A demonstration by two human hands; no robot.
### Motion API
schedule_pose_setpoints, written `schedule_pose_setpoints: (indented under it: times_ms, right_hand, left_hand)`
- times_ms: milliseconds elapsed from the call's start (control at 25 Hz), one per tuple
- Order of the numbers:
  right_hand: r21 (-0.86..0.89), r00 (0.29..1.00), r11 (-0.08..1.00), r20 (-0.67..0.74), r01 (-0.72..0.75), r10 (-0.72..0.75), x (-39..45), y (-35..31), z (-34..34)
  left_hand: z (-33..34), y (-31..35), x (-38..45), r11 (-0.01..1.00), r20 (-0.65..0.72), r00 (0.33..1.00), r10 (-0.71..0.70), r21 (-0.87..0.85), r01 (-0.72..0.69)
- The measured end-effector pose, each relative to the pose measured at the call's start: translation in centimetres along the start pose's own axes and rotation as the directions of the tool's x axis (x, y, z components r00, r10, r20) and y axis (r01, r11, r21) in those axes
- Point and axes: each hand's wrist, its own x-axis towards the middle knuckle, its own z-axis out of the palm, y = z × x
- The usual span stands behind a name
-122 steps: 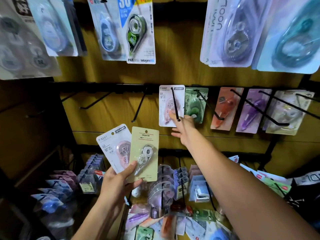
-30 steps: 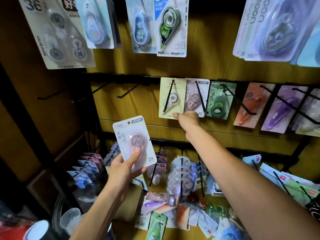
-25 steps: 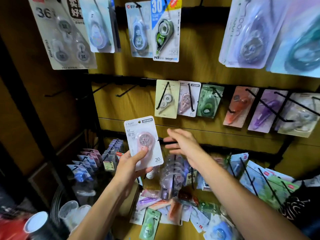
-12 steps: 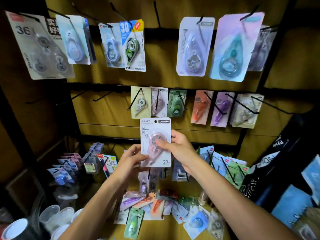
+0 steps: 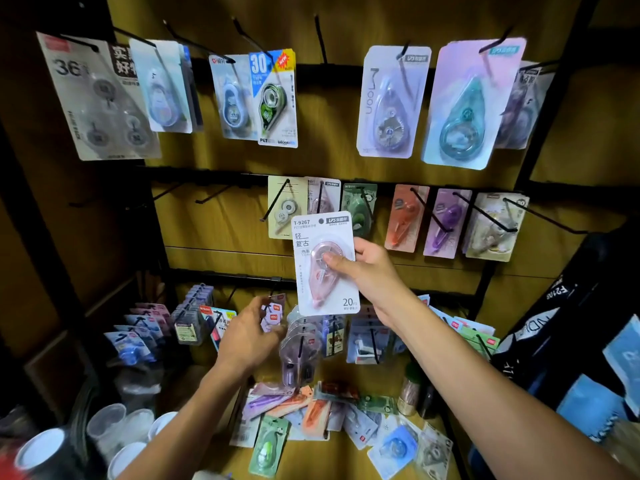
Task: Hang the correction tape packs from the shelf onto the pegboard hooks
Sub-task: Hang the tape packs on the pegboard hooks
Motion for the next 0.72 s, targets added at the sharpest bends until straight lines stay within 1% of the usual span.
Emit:
schedule_pose_setpoints:
  times_ms: [160, 280, 440, 560, 720]
  right_hand:
    - [-0.002, 1.000, 1.000, -0.005, -0.018, 0.018, 0.4, 0.6, 0.9]
    - [0.022, 0.999, 1.000, -0.036, -0.019, 0.019, 0.4, 0.8, 1.2]
    - [0.034, 0.994, 0.999, -0.106, -0.036, 0.039, 0.8, 1.0, 1.4]
    - [0.000, 0.985, 0.999, -0.167, -0.036, 0.035, 2.3, 1.2, 1.6]
    - [-0.020, 0.947, 0.992, -0.299, -0.128, 0.117, 7.2, 2.7, 1.3]
  left_hand:
    - [-0.3, -0.3, 0.0, 0.999, 0.021, 1.000, -0.007, -0.040, 0.008]
    - [-0.4, -0.8, 0.2, 0.999, 0.025, 0.999, -0.029, -0.044, 0.030]
    - [-0.3, -0.8, 0.4, 0.999, 0.017, 1.000, -0.024, -0.046, 0.025]
    - [0.0, -0.8, 0.7, 0.996, 0.018, 1.000, -0.024, -0.081, 0.025]
    - [0.5, -1.4, 2.0, 0.998, 0.007, 1.000, 0.008, -0.062, -0.008]
